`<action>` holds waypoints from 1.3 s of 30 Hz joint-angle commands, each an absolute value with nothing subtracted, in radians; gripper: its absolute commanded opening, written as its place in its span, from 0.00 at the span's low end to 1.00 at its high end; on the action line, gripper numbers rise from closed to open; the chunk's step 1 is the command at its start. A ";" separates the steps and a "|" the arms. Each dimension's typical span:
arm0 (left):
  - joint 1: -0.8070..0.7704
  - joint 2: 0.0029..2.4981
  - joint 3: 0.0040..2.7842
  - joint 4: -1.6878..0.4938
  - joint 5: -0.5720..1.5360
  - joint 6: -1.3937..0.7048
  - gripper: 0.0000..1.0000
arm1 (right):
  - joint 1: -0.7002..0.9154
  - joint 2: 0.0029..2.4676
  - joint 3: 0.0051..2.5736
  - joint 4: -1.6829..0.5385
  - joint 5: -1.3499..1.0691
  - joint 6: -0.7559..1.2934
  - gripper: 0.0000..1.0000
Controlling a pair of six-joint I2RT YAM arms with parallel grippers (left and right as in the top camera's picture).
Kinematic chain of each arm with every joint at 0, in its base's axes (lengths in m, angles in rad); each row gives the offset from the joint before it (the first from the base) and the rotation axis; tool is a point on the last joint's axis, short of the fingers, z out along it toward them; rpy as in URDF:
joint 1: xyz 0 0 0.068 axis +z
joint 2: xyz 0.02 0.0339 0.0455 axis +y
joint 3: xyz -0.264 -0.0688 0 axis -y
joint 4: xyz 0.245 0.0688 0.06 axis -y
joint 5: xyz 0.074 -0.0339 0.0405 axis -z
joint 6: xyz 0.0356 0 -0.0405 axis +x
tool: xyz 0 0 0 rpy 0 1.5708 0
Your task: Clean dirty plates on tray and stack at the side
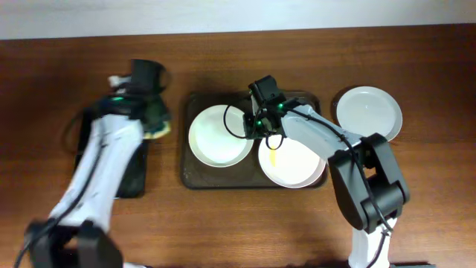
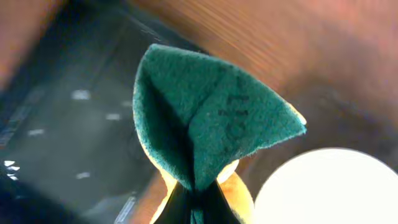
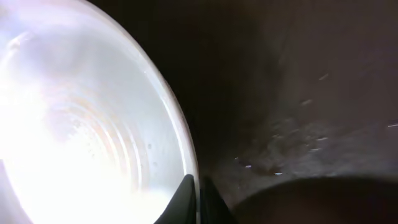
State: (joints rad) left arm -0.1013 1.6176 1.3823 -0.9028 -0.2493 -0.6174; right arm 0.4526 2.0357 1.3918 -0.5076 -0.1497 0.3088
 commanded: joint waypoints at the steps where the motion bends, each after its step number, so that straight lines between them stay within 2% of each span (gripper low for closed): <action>1: 0.080 1.535 1.402 -1.005 -0.186 -0.606 0.00 | 0.499 1.883 1.463 -0.553 0.097 0.161 0.04; 4: 0.225 1.539 1.388 -1.028 -0.089 -0.606 0.00 | 0.623 1.794 1.517 -0.582 0.514 -0.006 0.04; 6: 0.270 1.539 1.385 -1.023 -0.073 -0.606 0.00 | 0.736 1.767 1.529 -0.545 0.827 -0.212 0.04; 8: 0.280 1.539 1.382 -1.018 -0.074 -0.606 0.00 | 0.864 1.768 1.529 -0.419 1.113 -0.522 0.04; 11: 0.280 1.539 1.370 -1.007 -0.074 -0.606 0.00 | 0.984 1.768 1.529 -0.213 1.279 -0.937 0.04; 13: 0.280 1.539 1.366 -1.007 -0.073 -0.606 0.00 | 1.018 1.768 1.529 -0.129 1.334 -1.085 0.04; 15: 0.280 1.539 1.359 -0.997 -0.070 -0.606 0.00 | 1.018 1.768 1.528 -0.130 1.336 -1.045 0.04; 16: 0.280 1.539 1.357 -0.995 -0.063 -0.606 0.00 | 0.999 1.768 1.528 -0.136 1.337 -0.876 0.04; 17: 0.280 1.539 1.357 -0.988 -0.046 -0.606 0.00 | 0.960 1.768 1.528 -0.228 1.331 -0.587 0.04; 18: 0.280 1.539 1.357 -0.980 -0.008 -0.587 0.00 | 0.904 1.769 1.528 -0.473 1.168 -0.243 0.04; 19: 0.280 1.539 1.356 -0.954 0.085 -0.513 0.00 | 0.849 1.770 1.528 -0.630 0.875 -0.088 0.04; 20: 0.278 1.539 1.355 -0.930 0.179 -0.455 0.00 | 0.778 1.775 1.528 -0.691 0.565 0.011 0.04; 22: 0.257 1.539 1.343 -0.892 0.275 -0.413 0.00 | 0.630 1.781 1.518 -0.673 0.167 0.128 0.04; 23: 0.220 1.539 1.320 -0.872 0.274 -0.413 0.00 | 0.546 1.788 1.514 -0.661 -0.020 0.140 0.04; 25: 0.125 1.539 1.275 -0.810 0.274 -0.392 0.00 | 0.426 1.836 1.483 -0.657 -0.186 0.140 0.04; 28: -0.032 1.539 1.257 -0.717 0.266 -0.365 0.00 | 0.399 1.948 1.430 -0.579 -0.207 0.140 0.04; 33: -0.165 1.550 1.257 -0.646 0.231 -0.397 0.00 | 0.401 2.109 1.427 -0.474 -0.267 0.208 0.04; 36: -0.223 1.625 1.257 -0.619 0.176 -0.426 0.00 | 0.401 2.163 1.427 -0.466 -0.277 0.208 0.04; 39: -0.275 1.801 1.257 -0.529 0.176 -0.464 0.00 | 0.401 2.164 1.427 -0.468 -0.277 0.208 0.04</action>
State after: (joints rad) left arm -0.2394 1.6691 1.2621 -0.5941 0.1905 -0.4202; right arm 0.3969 2.1246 1.4296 -0.4599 -0.2733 0.2054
